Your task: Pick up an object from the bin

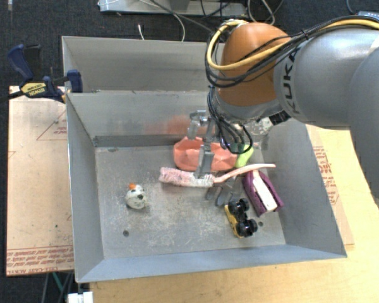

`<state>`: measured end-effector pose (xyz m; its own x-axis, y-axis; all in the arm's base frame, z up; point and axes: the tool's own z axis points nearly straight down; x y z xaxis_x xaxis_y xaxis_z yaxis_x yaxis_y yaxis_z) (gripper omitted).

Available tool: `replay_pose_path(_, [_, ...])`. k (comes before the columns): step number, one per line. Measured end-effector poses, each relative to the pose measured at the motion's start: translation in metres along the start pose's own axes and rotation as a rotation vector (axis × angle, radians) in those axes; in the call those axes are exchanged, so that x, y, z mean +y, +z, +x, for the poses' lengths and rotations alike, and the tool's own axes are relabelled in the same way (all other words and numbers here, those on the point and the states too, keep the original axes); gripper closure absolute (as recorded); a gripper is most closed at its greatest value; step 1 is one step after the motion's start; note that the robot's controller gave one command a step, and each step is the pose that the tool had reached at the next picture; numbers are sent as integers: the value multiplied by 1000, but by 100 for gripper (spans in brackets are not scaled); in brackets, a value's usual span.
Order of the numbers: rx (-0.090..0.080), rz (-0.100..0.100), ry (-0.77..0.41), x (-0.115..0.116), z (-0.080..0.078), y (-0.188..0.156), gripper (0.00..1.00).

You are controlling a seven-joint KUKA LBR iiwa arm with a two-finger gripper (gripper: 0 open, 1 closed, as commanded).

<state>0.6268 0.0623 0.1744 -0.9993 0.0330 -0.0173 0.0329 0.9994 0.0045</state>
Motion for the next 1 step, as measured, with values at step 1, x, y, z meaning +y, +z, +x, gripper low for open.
replay_pose_path(1, [-15, -6, -87, -4, 33, 60, 0])
